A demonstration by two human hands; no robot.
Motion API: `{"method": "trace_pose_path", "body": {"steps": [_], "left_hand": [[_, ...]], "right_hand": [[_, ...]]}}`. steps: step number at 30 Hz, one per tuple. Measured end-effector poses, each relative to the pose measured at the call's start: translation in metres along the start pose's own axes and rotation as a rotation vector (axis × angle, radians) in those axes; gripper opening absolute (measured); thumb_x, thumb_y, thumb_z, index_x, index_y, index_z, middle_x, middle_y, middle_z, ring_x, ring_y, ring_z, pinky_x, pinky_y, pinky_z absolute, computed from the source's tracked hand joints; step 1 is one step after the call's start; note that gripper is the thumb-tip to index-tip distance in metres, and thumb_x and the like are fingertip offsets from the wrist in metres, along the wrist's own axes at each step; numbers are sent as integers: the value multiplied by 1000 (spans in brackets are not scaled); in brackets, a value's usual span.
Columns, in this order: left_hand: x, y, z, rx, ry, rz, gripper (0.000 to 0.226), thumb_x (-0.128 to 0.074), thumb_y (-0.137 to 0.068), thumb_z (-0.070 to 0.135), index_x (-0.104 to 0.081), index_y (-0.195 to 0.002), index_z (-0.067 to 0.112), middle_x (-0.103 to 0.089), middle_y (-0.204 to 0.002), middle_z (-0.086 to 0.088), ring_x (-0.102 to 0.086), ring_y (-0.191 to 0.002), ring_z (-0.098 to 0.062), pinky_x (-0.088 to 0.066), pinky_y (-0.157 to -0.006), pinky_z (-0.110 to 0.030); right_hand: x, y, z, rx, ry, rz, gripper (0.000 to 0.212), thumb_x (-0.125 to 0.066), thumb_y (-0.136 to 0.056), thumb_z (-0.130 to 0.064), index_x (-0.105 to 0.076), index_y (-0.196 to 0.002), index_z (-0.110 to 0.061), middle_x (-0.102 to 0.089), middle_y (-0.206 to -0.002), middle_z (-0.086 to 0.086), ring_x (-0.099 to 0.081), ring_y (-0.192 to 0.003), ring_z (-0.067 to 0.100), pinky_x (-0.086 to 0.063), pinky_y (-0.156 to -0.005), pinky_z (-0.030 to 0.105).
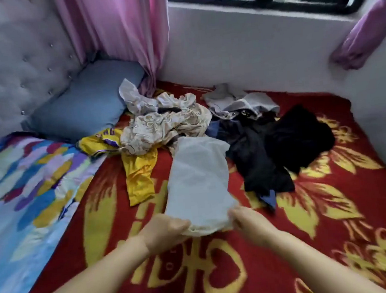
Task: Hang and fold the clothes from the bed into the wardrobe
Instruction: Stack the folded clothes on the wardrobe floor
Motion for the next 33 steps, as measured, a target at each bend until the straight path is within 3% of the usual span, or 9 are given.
{"method": "trace_pose_path", "body": {"steps": [3,8,10,14,17,20,25,29,33], "left_hand": [[-82,76,34,-29,-20,-267,27,-68,-62,49,-59,-63,23,-55,-47,10,-53,-38,-2,-32,-30,-23],[-156,177,78,-36,60,-675,34,-79,-53,52,-56,-58,27,-53,-48,13,-51,-37,-1,-25,-30,-22],[-163,201,93,-54,106,-736,30,-76,-61,49,-58,-65,26,-58,-55,11,-57,-44,-5,-30,-33,-23],[-186,229,92,163,404,-959,21,-49,-91,39,-56,-88,19,-67,-93,-6,-62,-90,-30,-41,-62,-34],[-197,210,65,356,527,-1000,29,-53,-90,40,-43,-72,19,-62,-81,-6,-58,-81,-27,-29,-59,-33],[-203,162,13,495,525,-888,35,-61,-88,43,-46,-66,20,-55,-67,3,-53,-69,-17,-28,-56,-32],[-221,94,-84,716,381,-582,32,-61,-87,47,-63,-96,16,-67,-90,-6,-62,-88,-27,-37,-62,-34],[-257,107,-123,1233,571,-257,64,-63,-88,42,-38,-141,15,-50,-129,-12,-50,-118,-28,-40,-87,-34],[-269,178,-76,1536,450,-210,69,-57,-92,36,-26,-146,8,-38,-143,-18,-36,-131,-34,-30,-106,-44]], "right_hand": [[-113,41,-1,-23,2,-200,10,-45,-90,-13,-53,-95,-9,-55,-104,12,-53,-98,29,-39,-75,39],[-229,103,-15,-81,6,-388,14,-41,-92,-14,-51,-101,-12,-52,-109,8,-51,-104,27,-38,-73,37],[-256,118,-25,-80,8,-438,15,-41,-91,-14,-51,-102,-13,-52,-108,9,-51,-102,27,-37,-71,38],[-284,123,-35,-71,-49,-554,15,-43,-89,-10,-54,-99,-10,-55,-106,11,-55,-97,31,-31,-65,33],[-275,103,-18,-141,-121,-532,15,-45,-87,-9,-56,-97,-10,-60,-105,11,-57,-97,33,-37,-69,36],[-243,59,17,-257,-199,-350,32,-49,-88,-12,-61,-117,-9,-65,-115,9,-58,-107,29,-43,-82,33],[-200,-33,63,-316,-260,-159,36,-47,-88,-11,-58,-122,-17,-63,-119,3,-59,-106,23,-47,-78,34],[-205,-69,94,-462,-281,84,43,-48,-95,-14,-42,-138,-16,-46,-133,8,-50,-116,23,-45,-83,36],[-238,-33,65,-354,-39,159,54,-62,-89,-20,-47,-140,-10,-43,-146,17,-39,-136,34,-36,-104,54]]}}
Point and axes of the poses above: each hand's wrist, its own y-axis away from the middle knuckle, its own x-axis out of the back of the hand, z = x × y, the point moved 7 cm from there along -y, towards the middle knuckle
